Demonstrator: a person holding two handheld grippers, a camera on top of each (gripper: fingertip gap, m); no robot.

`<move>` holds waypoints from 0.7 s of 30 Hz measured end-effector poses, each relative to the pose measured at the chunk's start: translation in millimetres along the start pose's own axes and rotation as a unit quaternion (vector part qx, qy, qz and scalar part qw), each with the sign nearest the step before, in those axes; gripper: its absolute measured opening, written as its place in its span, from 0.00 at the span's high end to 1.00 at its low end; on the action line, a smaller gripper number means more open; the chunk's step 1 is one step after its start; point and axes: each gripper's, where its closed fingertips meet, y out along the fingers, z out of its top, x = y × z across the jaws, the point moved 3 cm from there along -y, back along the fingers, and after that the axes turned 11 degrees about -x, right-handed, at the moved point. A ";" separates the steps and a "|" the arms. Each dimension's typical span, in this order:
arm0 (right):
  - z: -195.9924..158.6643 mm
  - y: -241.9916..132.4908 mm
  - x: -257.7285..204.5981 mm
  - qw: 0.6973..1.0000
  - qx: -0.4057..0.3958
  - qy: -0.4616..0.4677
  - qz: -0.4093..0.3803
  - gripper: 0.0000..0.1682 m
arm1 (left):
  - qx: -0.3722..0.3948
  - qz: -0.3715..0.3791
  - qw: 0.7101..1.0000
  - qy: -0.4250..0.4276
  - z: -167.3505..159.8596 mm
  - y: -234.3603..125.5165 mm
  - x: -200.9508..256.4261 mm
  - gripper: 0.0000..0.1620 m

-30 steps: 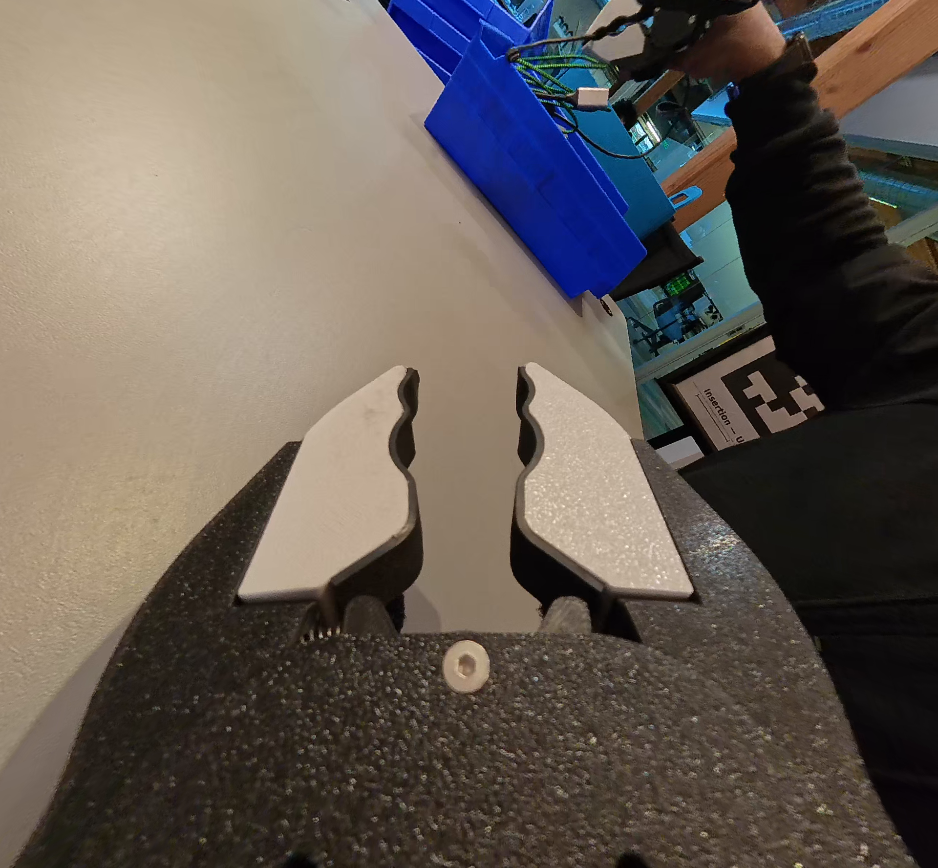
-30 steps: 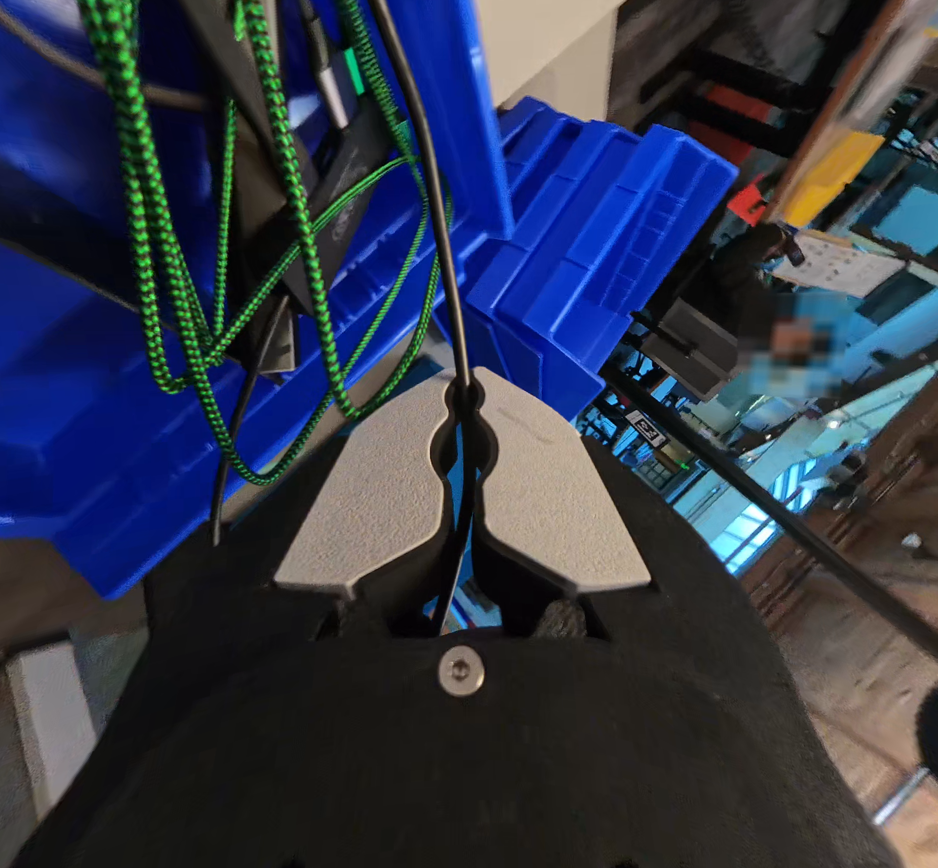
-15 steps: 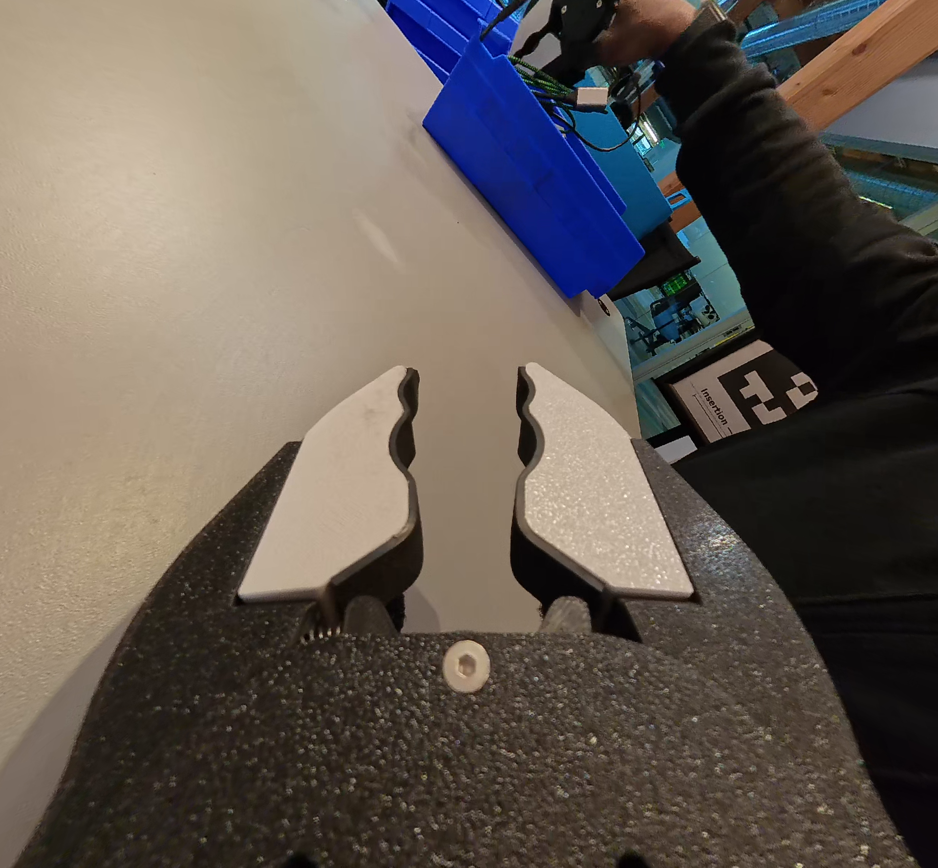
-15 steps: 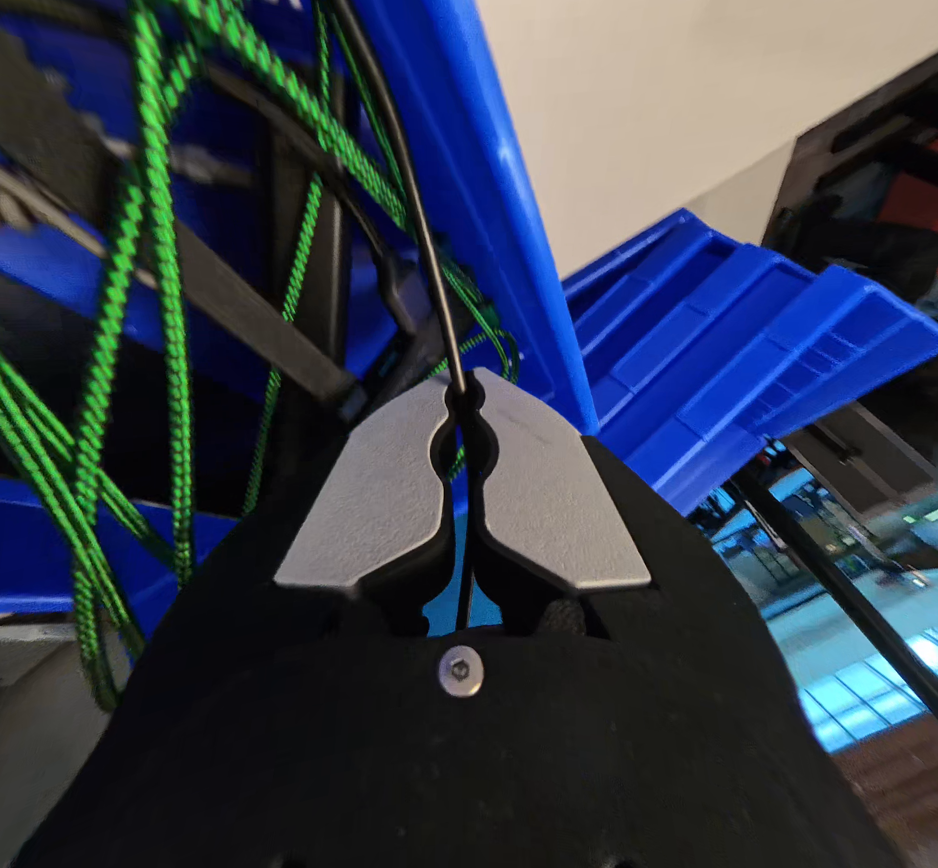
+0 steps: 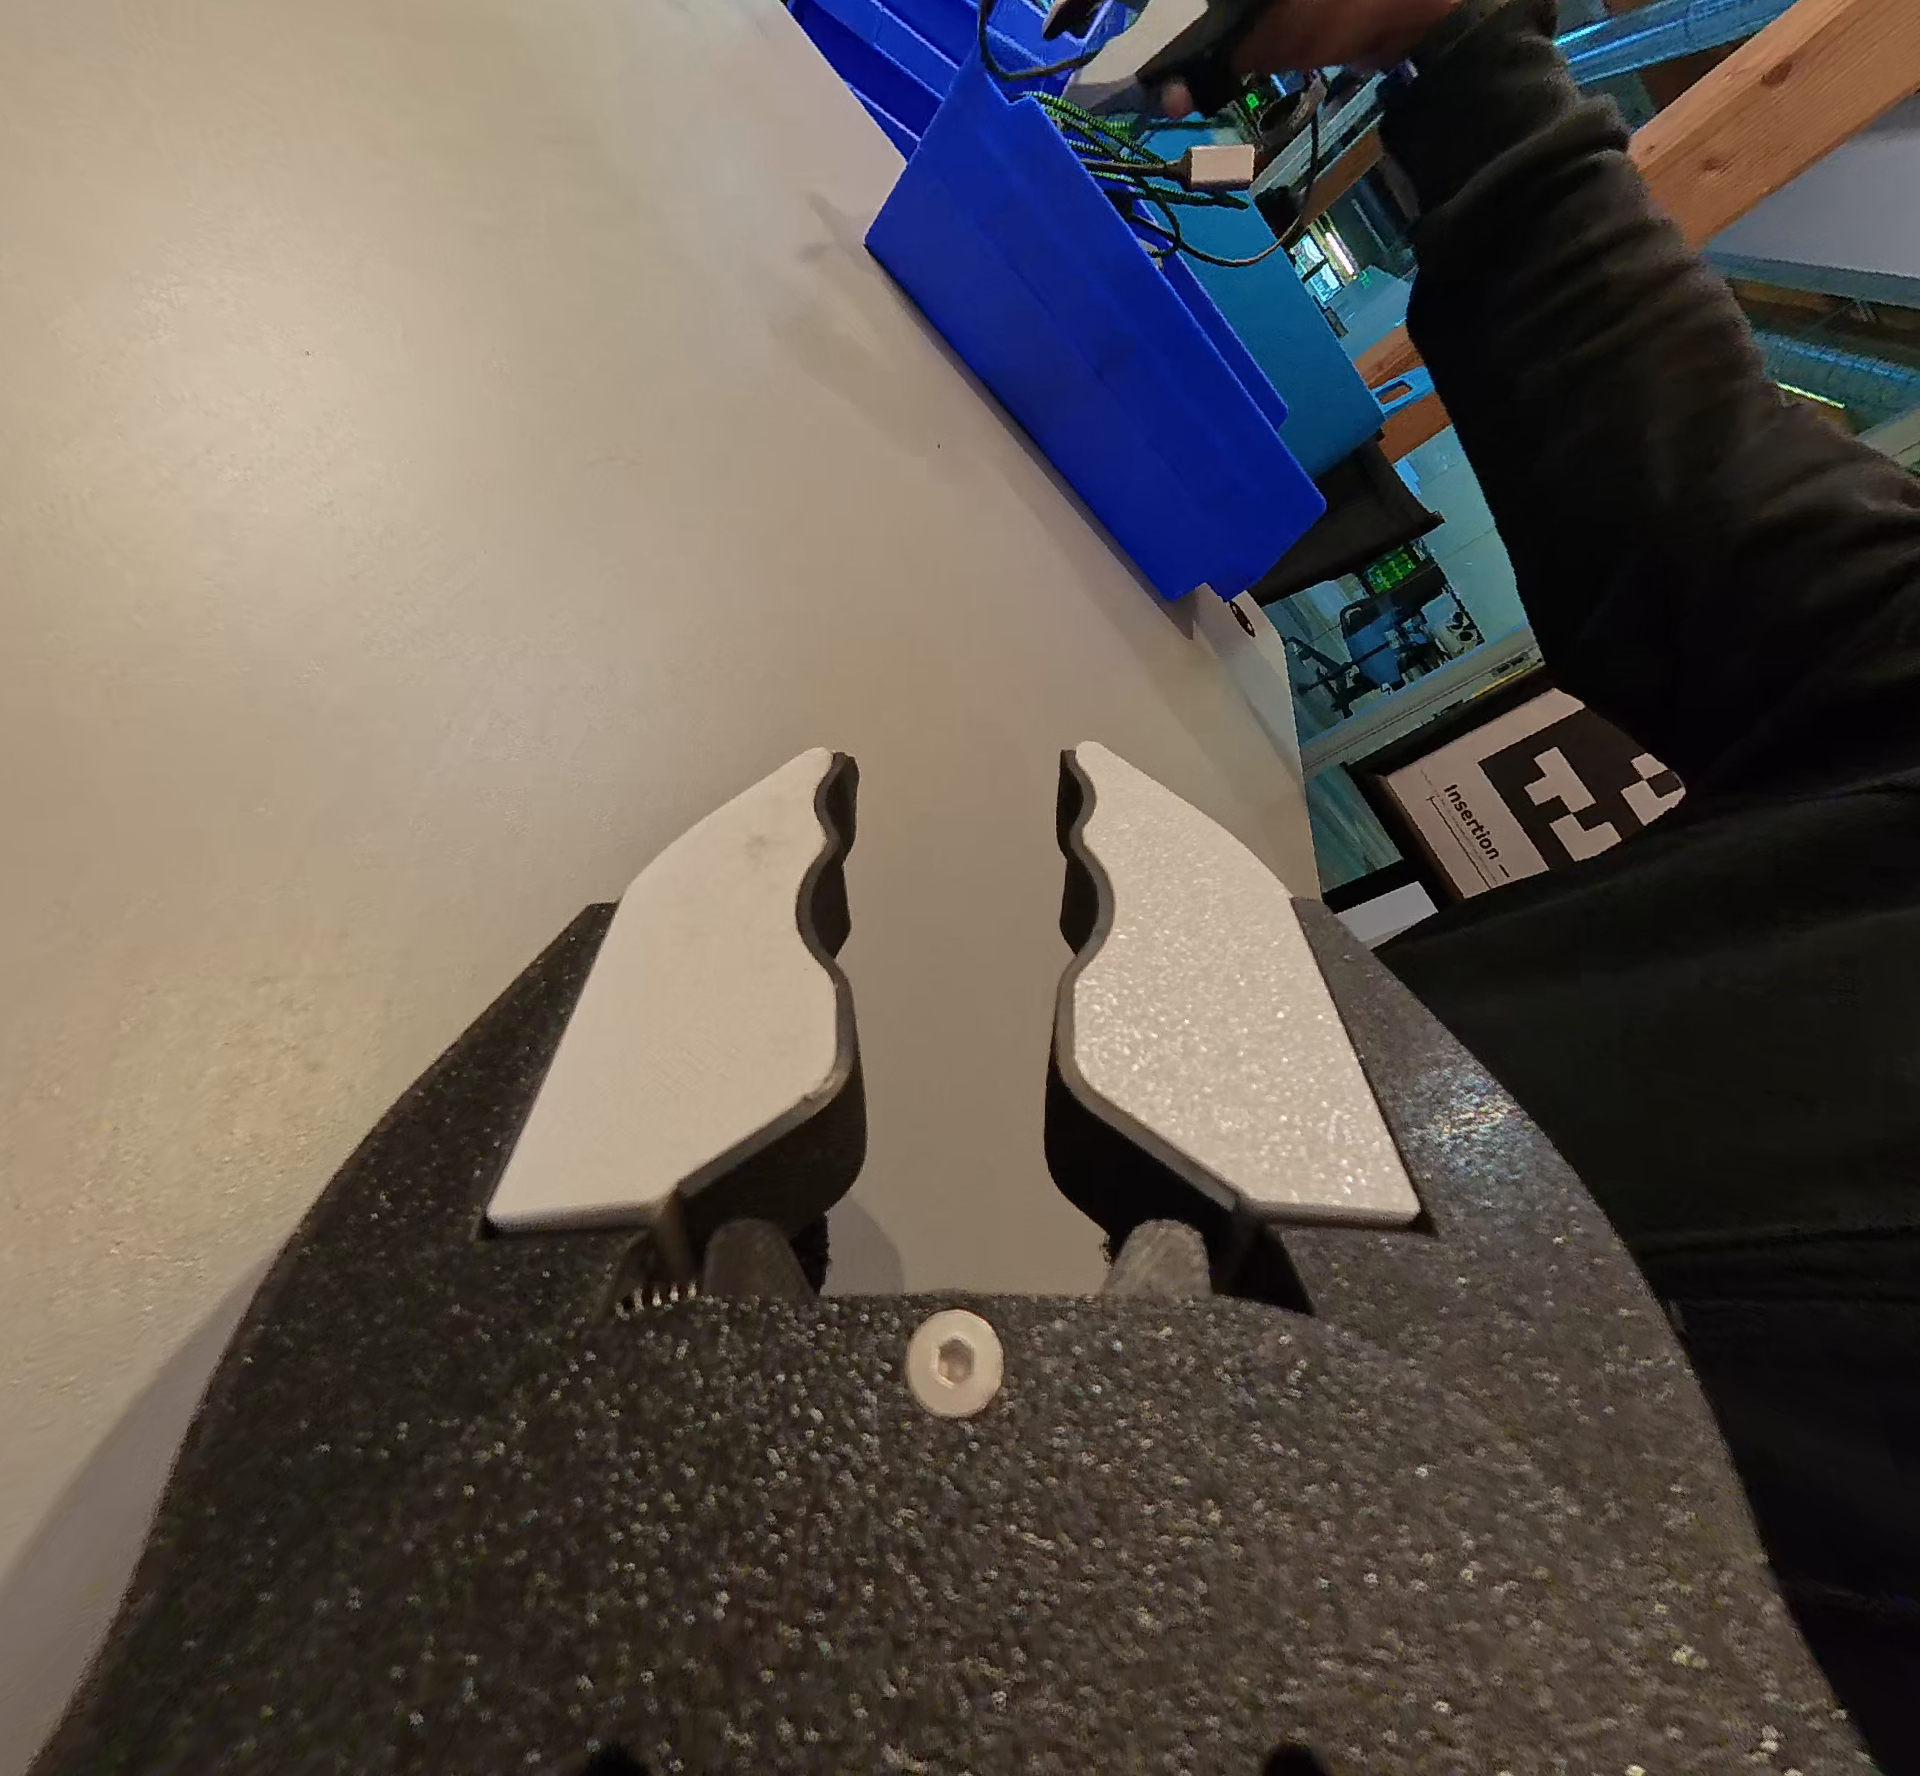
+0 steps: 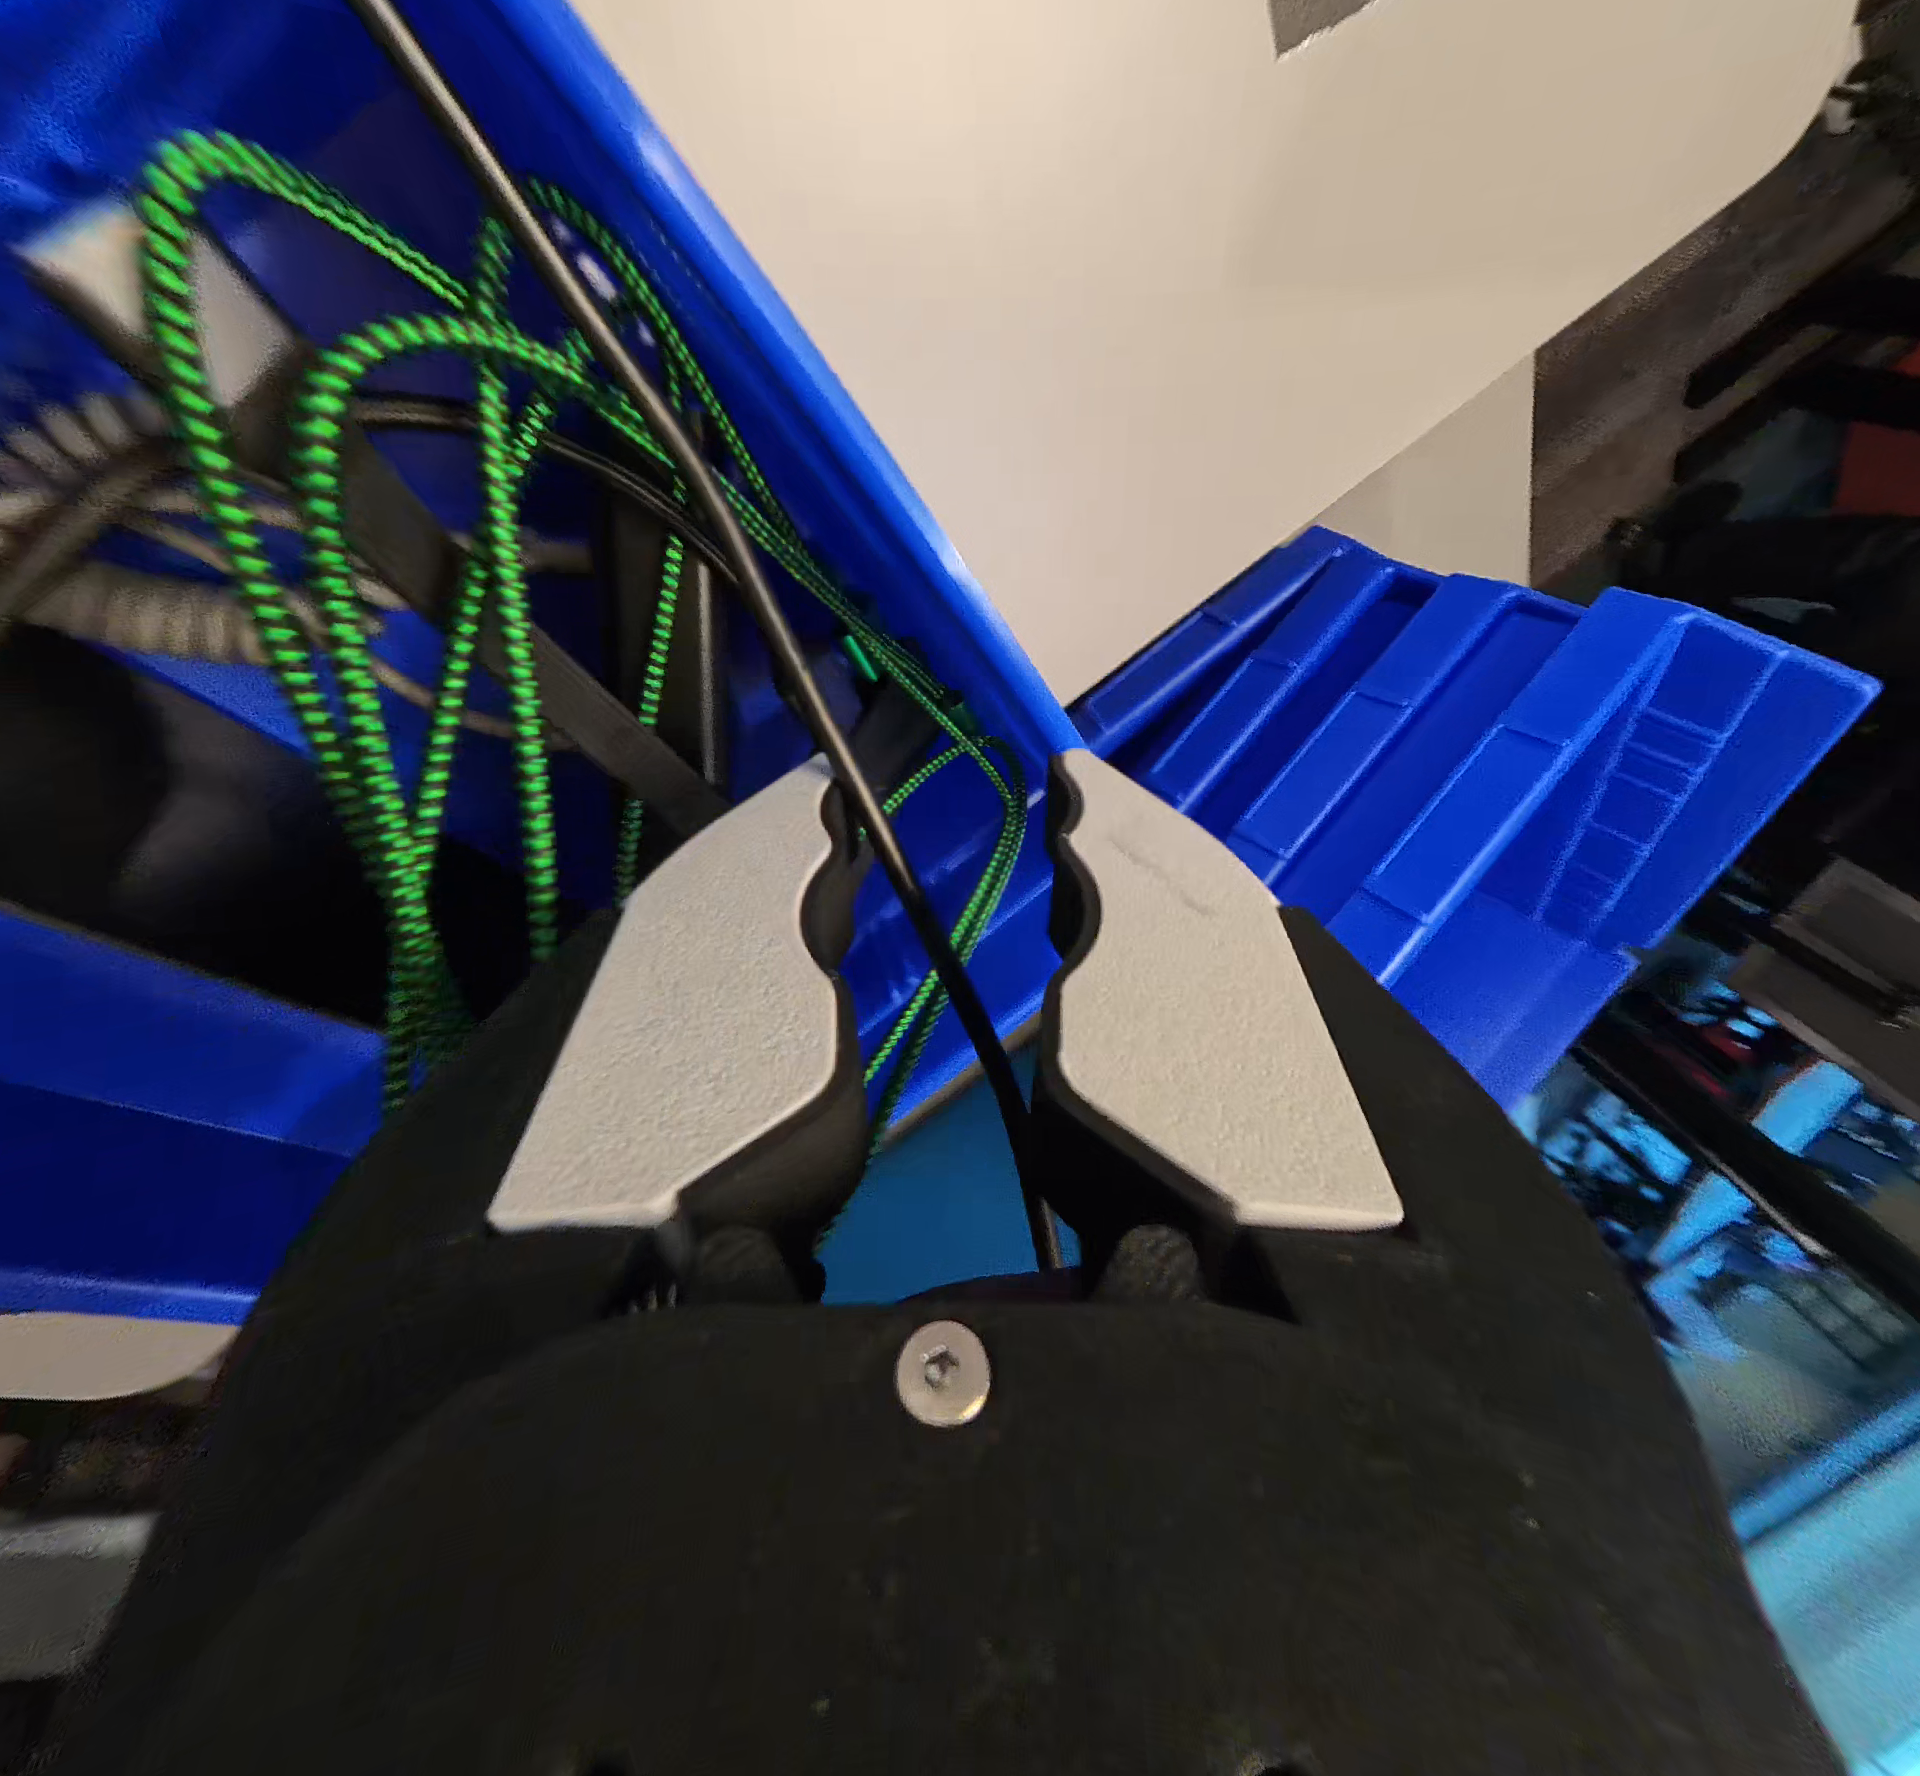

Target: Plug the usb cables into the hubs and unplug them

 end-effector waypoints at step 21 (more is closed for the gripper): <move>-52.4 -115.6 2.0 0.973 0.074 0.185 -0.118 0.83 | -0.003 0.007 1.000 0.008 -0.7 0.2 1.7 0.77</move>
